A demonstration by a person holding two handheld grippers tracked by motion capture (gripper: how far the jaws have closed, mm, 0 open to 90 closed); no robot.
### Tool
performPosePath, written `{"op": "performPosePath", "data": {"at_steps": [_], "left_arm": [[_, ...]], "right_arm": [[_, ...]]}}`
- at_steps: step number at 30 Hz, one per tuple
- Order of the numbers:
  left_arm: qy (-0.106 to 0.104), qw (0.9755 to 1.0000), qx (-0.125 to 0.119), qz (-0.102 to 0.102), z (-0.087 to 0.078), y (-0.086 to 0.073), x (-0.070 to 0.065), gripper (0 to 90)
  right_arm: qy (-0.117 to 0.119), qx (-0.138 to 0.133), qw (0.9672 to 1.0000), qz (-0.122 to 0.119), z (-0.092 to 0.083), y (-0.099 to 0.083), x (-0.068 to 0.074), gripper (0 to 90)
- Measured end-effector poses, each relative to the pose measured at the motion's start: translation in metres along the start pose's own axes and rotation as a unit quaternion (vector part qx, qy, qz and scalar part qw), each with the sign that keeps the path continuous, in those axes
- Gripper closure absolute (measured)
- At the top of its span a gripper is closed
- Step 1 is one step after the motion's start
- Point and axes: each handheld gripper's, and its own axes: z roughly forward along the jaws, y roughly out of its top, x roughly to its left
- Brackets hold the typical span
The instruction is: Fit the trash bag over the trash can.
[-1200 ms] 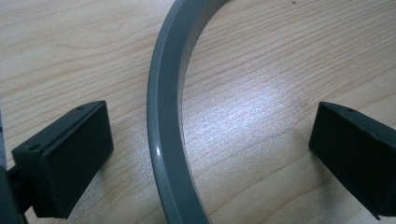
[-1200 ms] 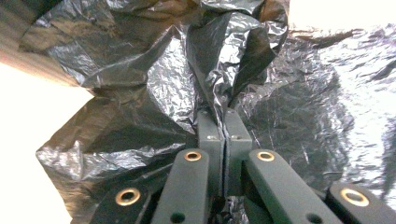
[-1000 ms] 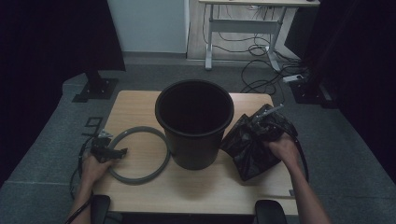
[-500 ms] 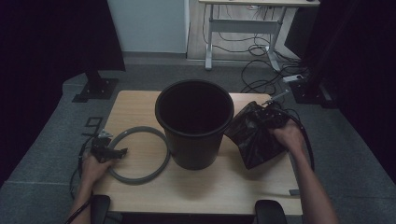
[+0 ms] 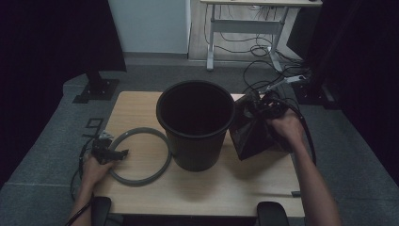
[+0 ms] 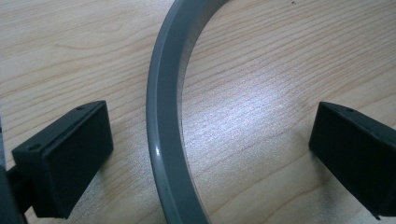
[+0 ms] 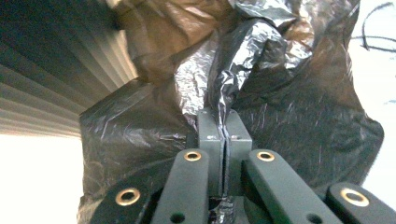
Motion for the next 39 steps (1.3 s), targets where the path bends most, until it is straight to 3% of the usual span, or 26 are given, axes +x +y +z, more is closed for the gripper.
{"op": "performPosePath", "data": {"at_steps": [19, 25, 35, 39], "left_arm": [[-0.001, 1.0000, 0.000, 0.001, 0.000, 0.000, 0.000, 0.0], [-0.001, 1.0000, 0.000, 0.001, 0.000, 0.000, 0.000, 0.0], [-0.001, 1.0000, 0.000, 0.002, 0.000, 0.000, 0.000, 0.0], [-0.002, 1.0000, 0.000, 0.001, 0.000, 0.000, 0.000, 0.0]], "right_arm": [[0.038, -0.035, 0.9981, -0.033, -0.030, 0.054, 0.030, 87.9], [0.056, -0.046, 0.9964, -0.043, -0.035, 0.070, 0.043, 87.9], [0.067, -0.046, 0.9941, -0.072, -0.041, 0.099, 0.068, 87.9], [0.088, -0.047, 0.9914, -0.085, -0.037, 0.110, 0.081, 87.9]]}}
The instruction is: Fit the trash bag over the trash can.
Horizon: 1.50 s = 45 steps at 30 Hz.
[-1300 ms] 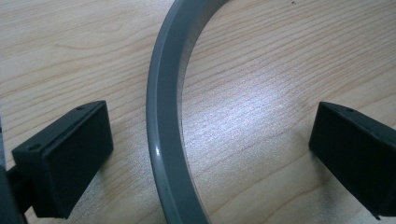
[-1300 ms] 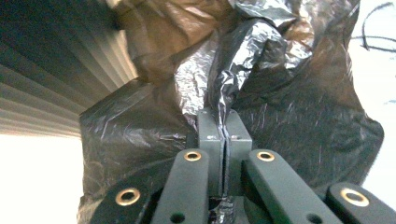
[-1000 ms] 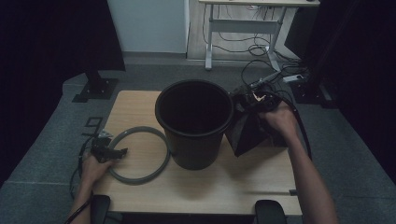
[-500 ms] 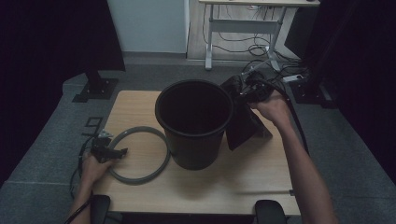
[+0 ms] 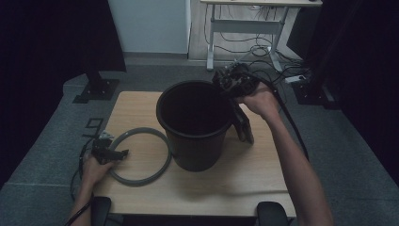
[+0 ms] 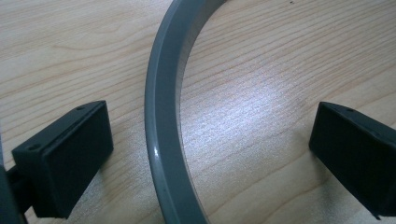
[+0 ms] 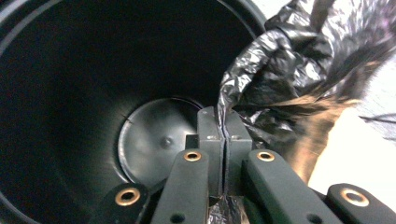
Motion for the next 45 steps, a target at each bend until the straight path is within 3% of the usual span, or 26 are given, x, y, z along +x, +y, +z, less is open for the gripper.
{"op": "performPosePath", "data": {"at_steps": [15, 21, 29, 34, 36, 39, 42, 45], "left_arm": [[-0.002, 1.0000, 0.000, 0.002, 0.000, 0.000, 0.000, 0.0], [-0.002, 1.0000, 0.000, 0.003, 0.000, 0.000, 0.000, 0.0], [-0.003, 1.0000, 0.001, 0.003, 0.000, 0.000, 0.000, 0.0], [-0.003, 1.0000, 0.000, 0.003, 0.000, 0.000, 0.000, 0.0], [-0.003, 1.0000, 0.001, 0.003, 0.000, 0.000, 0.000, 0.0], [-0.003, 1.0000, 0.000, 0.003, 0.000, 0.000, 0.000, 0.0], [-0.003, 1.0000, 0.001, 0.003, 0.000, 0.000, 0.000, 0.0], [-0.003, 1.0000, 0.001, 0.003, 0.000, 0.000, 0.000, 0.0]], "right_arm": [[0.054, 0.046, 0.9970, -0.031, 0.067, 0.038, 0.040, 87.1], [0.075, 0.067, 0.9939, -0.047, 0.100, 0.044, 0.056, 87.1], [0.091, 0.091, 0.9899, -0.060, 0.132, 0.049, 0.070, 87.1], [0.096, 0.121, 0.9848, -0.079, 0.149, 0.051, 0.079, 84.7], [0.093, 0.122, 0.9849, -0.080, 0.148, 0.052, 0.079, 77.8], [0.080, 0.107, 0.9880, -0.077, 0.143, 0.052, 0.076, 55.7], [0.068, 0.088, 0.9910, -0.075, 0.134, 0.051, 0.070, 39.8], [0.057, 0.081, 0.9925, -0.072, 0.121, 0.049, 0.063, 35.0]]}}
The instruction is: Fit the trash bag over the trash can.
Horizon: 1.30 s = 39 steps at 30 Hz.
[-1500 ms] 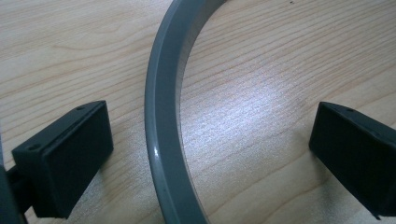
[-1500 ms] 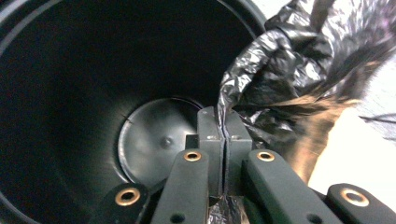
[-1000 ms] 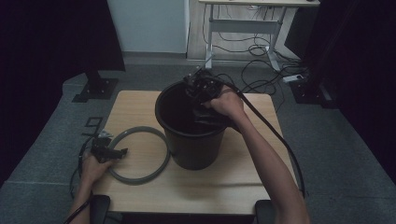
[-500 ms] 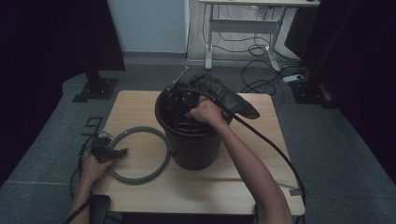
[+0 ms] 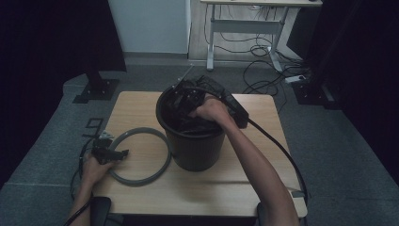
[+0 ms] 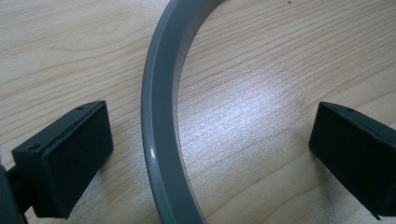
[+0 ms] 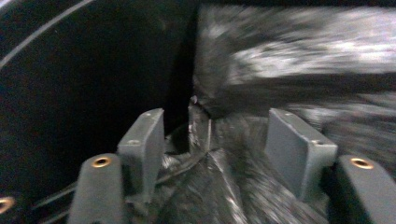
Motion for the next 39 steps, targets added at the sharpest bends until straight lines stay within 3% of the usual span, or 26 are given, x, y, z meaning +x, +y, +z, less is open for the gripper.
{"op": "performPosePath", "data": {"at_steps": [5, 9, 14, 19, 23, 27, 31, 36, 39], "left_arm": [[0.000, 1.0000, 0.000, 0.000, 0.000, 0.000, 0.000, 0.0], [0.000, 1.0000, 0.000, 0.000, 0.000, 0.000, 0.000, 0.0], [0.001, 1.0000, 0.000, 0.000, 0.000, 0.000, 0.000, 0.0], [0.001, 1.0000, 0.000, 0.000, 0.000, 0.000, 0.000, 0.0], [0.001, 1.0000, 0.000, 0.000, 0.000, 0.000, 0.000, 0.0], [0.001, 1.0000, 0.000, 0.000, 0.000, 0.000, 0.000, 0.0], [0.001, 1.0000, 0.000, 0.000, 0.000, 0.000, 0.000, 0.0], [0.001, 1.0000, 0.000, 0.000, 0.000, 0.000, 0.000, 0.0], [0.001, 1.0000, 0.000, -0.001, 0.000, 0.000, 0.000, 0.0]], "right_arm": [[-0.037, -0.012, 0.9992, 0.011, -0.027, -0.012, -0.013, 33.5], [-0.077, -0.021, 0.9962, 0.033, -0.050, -0.024, -0.027, 33.4], [-0.134, -0.033, 0.9881, 0.068, -0.072, -0.041, -0.044, 33.5], [-0.167, -0.041, 0.9798, 0.102, -0.083, -0.058, -0.061, 35.3], [-0.173, -0.031, 0.9771, 0.119, -0.080, -0.069, -0.071, 42.5], [-0.156, -0.029, 0.9806, 0.115, -0.073, -0.077, -0.075, 58.7], [-0.153, -0.032, 0.9820, 0.106, -0.072, -0.076, -0.071, 70.5], [-0.182, -0.049, 0.9778, 0.092, -0.087, -0.066, -0.063, 80.2], [-0.187, -0.056, 0.9772, 0.083, -0.098, -0.058, -0.055, 82.7]]}}
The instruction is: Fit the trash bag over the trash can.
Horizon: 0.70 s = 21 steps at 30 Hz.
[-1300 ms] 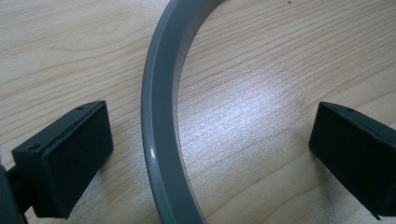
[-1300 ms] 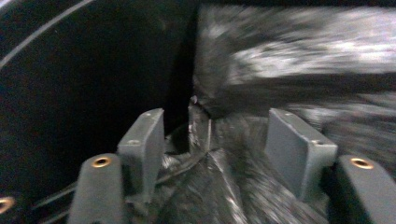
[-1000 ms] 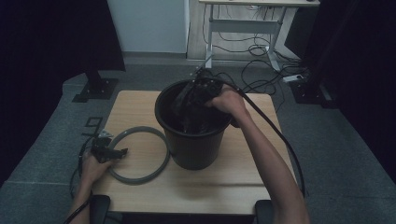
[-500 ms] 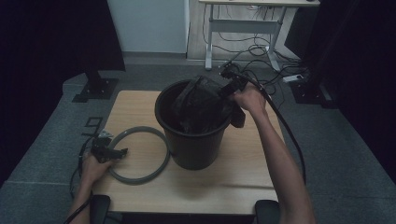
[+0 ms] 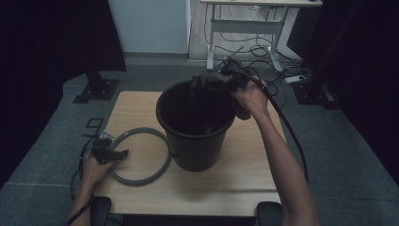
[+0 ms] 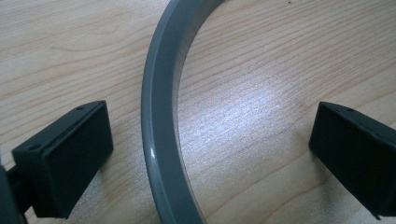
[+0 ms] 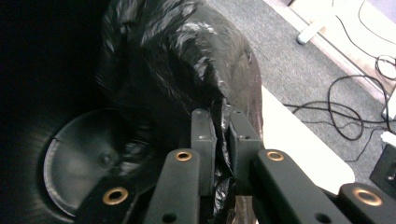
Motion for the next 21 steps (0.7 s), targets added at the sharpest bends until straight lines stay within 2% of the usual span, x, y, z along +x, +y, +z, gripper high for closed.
{"op": "performPosePath", "data": {"at_steps": [5, 11, 12, 15, 19, 21], "left_arm": [[0.001, 1.0000, 0.000, -0.001, 0.000, 0.000, -0.001, 0.0], [0.001, 1.0000, 0.000, -0.001, 0.000, 0.000, -0.001, 0.0], [0.001, 1.0000, 0.000, -0.001, 0.000, 0.000, -0.001, 0.0], [0.001, 1.0000, 0.000, -0.001, 0.000, 0.000, -0.001, 0.0], [0.001, 1.0000, 0.000, -0.001, 0.000, 0.000, -0.001, 0.0], [0.001, 1.0000, 0.000, -0.001, 0.000, 0.000, -0.001, 0.0]], "right_arm": [[0.017, -0.007, 0.9997, -0.014, -0.016, 0.014, 0.015, 82.7], [0.053, -0.007, 0.9979, -0.035, -0.023, 0.027, 0.035, 82.6], [0.066, -0.009, 0.9971, -0.037, -0.022, 0.029, 0.040, 82.5], [0.082, -0.007, 0.9956, -0.045, -0.015, 0.030, 0.046, 81.8], [0.097, 0.013, 0.9942, -0.044, 0.003, 0.024, 0.051, 78.8], [0.101, 0.022, 0.9939, -0.040, 0.014, 0.018, 0.050, 73.6]]}}
